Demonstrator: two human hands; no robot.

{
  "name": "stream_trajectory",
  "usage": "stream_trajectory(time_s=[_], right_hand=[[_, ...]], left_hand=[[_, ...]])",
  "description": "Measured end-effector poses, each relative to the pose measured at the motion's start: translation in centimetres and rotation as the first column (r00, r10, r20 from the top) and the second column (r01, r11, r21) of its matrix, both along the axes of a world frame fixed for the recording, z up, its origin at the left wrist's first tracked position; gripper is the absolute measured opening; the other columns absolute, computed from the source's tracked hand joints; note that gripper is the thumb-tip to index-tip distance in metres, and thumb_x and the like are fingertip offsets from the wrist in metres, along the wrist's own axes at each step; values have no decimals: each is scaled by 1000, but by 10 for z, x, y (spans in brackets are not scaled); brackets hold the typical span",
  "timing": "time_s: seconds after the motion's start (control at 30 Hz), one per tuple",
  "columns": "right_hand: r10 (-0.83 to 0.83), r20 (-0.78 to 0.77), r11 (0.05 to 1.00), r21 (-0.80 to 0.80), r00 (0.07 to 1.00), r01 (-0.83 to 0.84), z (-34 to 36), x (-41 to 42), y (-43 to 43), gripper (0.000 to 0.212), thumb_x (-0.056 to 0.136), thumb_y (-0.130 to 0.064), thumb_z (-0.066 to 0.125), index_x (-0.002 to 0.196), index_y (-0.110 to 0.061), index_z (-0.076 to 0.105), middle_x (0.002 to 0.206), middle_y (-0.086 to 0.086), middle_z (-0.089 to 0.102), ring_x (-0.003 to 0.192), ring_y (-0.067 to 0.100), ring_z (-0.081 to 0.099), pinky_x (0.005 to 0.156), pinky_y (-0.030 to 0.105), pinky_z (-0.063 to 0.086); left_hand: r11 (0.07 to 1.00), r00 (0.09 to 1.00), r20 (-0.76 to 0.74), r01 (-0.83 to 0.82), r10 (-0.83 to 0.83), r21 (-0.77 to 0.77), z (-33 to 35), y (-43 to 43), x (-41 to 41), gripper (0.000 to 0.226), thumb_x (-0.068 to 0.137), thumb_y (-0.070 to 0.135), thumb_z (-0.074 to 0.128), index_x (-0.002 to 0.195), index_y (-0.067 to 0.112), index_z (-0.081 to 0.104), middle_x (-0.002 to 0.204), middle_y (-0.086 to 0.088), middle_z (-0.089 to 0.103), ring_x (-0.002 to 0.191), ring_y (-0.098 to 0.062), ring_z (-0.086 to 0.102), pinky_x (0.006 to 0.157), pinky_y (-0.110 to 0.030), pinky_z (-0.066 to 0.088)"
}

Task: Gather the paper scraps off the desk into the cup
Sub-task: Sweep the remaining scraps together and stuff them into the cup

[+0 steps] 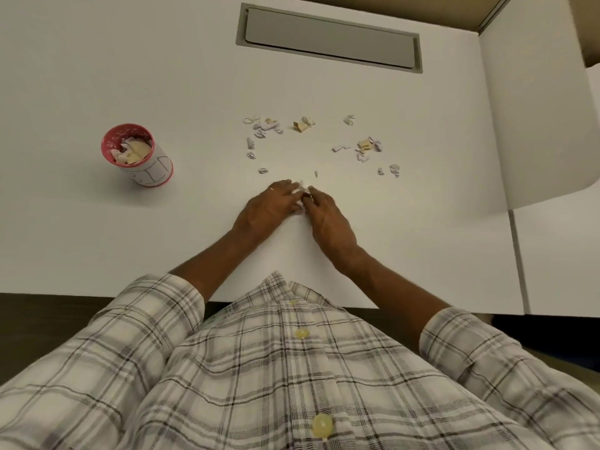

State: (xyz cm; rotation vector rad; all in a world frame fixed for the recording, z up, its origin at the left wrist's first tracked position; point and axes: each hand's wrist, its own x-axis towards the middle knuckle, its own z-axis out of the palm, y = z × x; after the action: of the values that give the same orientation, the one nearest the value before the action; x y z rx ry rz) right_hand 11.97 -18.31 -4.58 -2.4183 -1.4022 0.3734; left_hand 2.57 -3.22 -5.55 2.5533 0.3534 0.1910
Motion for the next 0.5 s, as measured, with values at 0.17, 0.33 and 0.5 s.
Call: stream_trajectory(time_s=[0.17, 0.33, 0.5], right_hand=[[57, 139, 998, 5, 989, -58, 8, 12, 4, 40, 95, -8, 64, 135, -7, 60, 128, 19, 63, 111, 36, 60, 81, 43, 58], [-109, 32, 986, 128, 993, 104, 18, 23, 20, 22, 98, -11, 57, 115, -5, 71, 109, 17, 70, 95, 33, 67, 81, 38, 55], [-215, -18, 966, 147, 976, 215, 35, 35, 34, 21, 94, -9, 67, 113, -9, 77, 110, 11, 77, 96, 26, 74, 84, 20, 50]], left_hand=[[990, 999, 44, -6, 0, 138, 6, 0, -3, 37, 93, 22, 55, 130, 18, 60, 121, -9, 64, 114, -26, 59, 84, -40, 57], [982, 981, 86, -168, 175, -88, 17, 14, -2, 26, 93, 26, 50, 108, 20, 71, 107, 5, 69, 101, -11, 65, 92, -30, 53], [923, 931, 149, -291, 334, -252, 50, 41, -10, 24, 92, 13, 60, 111, 11, 73, 111, -1, 72, 102, -8, 67, 95, -17, 50]])
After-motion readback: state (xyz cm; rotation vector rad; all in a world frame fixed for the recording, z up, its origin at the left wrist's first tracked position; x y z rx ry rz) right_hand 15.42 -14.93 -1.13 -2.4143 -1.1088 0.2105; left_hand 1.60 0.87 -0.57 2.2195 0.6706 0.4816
